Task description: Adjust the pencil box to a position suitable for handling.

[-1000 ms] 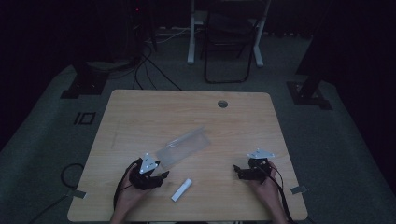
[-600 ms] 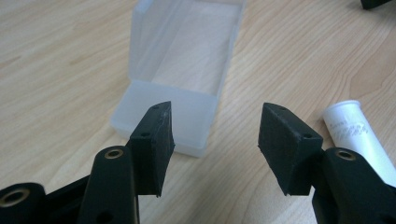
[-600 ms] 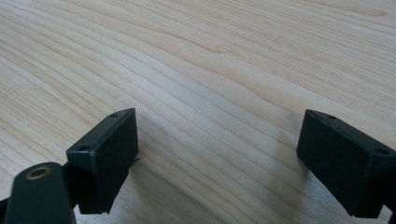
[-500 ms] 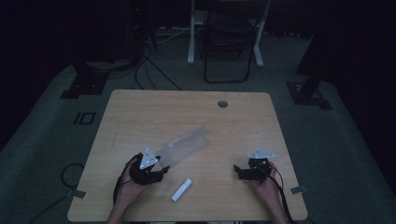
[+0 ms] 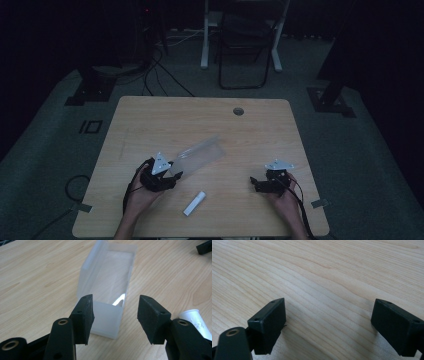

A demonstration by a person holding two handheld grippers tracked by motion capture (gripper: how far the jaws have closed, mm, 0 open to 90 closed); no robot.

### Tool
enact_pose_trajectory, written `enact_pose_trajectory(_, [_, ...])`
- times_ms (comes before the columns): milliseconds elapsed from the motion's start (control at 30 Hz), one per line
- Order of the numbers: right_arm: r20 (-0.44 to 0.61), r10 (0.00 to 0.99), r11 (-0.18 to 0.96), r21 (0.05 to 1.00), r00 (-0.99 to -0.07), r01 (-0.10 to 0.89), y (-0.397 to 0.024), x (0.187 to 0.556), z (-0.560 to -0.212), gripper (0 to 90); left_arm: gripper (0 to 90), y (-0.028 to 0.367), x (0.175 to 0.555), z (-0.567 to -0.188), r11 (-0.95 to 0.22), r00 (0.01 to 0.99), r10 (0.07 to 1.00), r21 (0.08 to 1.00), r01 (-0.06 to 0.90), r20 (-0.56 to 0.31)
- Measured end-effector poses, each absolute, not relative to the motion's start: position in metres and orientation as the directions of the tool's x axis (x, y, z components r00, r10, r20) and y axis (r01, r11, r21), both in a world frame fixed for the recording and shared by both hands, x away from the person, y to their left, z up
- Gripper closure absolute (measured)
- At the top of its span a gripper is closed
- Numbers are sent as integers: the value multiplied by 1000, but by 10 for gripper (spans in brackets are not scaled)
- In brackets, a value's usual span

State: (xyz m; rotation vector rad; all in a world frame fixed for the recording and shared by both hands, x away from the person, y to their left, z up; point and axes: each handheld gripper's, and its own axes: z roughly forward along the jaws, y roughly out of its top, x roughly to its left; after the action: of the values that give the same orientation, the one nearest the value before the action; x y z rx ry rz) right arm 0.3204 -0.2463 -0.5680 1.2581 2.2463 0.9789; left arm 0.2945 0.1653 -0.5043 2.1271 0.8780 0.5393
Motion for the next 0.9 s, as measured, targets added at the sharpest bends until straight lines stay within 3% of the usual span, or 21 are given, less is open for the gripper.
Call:
enact_pose_trajectory(600, [4,851,356,731,-525,583,-246,320,-568,125,439,156,321,-494,-480,637,758,782,397,141])
enact_pose_trajectory(900, [4,851,355,731,-525,583,-246,320,-568,125,490,151,337,-497,-492,631,761,770,406,153])
